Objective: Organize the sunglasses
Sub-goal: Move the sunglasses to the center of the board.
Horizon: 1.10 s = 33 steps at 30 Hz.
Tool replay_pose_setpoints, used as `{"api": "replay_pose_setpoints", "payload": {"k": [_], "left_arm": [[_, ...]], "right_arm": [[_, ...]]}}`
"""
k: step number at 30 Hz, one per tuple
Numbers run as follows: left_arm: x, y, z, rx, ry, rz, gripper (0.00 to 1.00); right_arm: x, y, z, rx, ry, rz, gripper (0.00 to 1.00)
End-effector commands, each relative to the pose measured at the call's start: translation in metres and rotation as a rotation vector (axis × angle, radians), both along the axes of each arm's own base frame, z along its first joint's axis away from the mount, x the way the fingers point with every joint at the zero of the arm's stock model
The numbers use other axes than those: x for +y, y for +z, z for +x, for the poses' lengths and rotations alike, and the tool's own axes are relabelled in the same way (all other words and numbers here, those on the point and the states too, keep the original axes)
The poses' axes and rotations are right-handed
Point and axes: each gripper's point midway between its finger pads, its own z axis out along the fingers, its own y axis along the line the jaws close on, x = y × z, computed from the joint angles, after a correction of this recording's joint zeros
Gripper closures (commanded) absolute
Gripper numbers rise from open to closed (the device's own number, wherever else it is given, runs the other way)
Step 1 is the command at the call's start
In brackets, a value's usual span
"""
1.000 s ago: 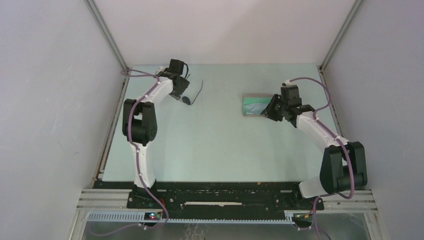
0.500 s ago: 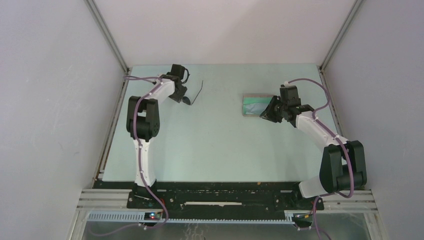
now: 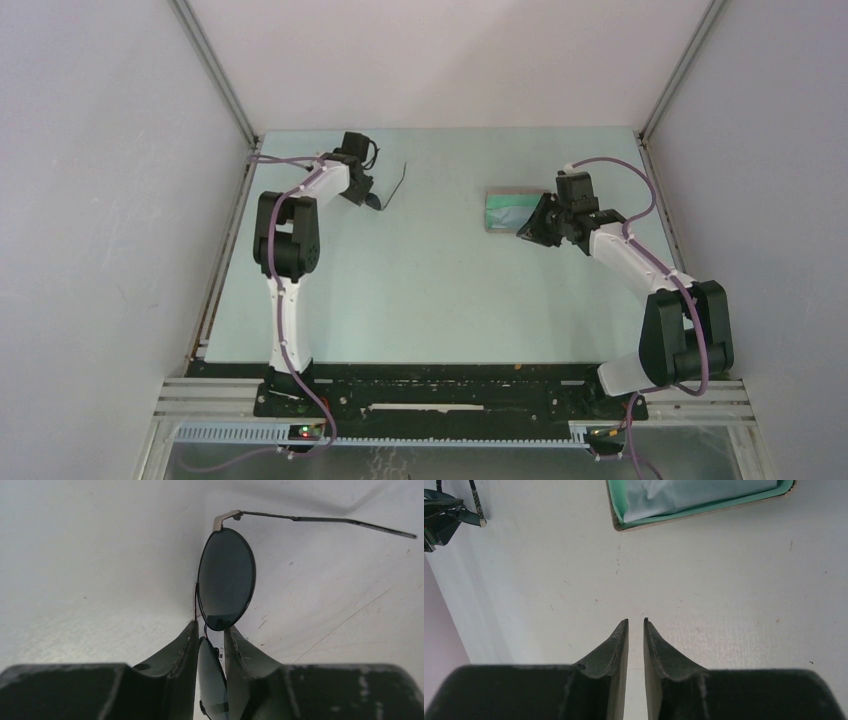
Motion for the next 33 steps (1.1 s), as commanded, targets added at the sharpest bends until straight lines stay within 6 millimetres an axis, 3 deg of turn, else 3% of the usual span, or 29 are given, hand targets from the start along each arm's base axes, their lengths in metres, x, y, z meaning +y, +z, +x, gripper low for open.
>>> {"api": "replay_pose_setpoints", "payload": {"k": [1, 11, 19, 25, 33], "left_arm": [[0.009, -0.008, -0.026, 0.069, -0.018, 0.027, 0.72], [-0.008, 0.008, -0.059, 0.077, -0.181, 0.031, 0.8], [-0.035, 0.019, -0.12, 0.126, -0.407, 0.093, 0.81], [-0.07, 0.033, -0.172, 0.147, -0.6, 0.169, 0.81], [-0.119, 0.023, -0.227, 0.182, -0.812, 0.249, 0.79]], "right_arm": [[0.004, 0.004, -0.003, -0.007, 0.007, -0.003, 0.76], [0.01, 0.012, -0.005, -0.028, 0.017, 0.01, 0.76], [0.023, 0.018, -0.009, -0.038, 0.047, 0.03, 0.76], [0.036, 0.02, -0.013, -0.043, 0.081, 0.049, 0.76], [0.052, 0.011, -0.024, -0.017, 0.154, 0.048, 0.76]]}}
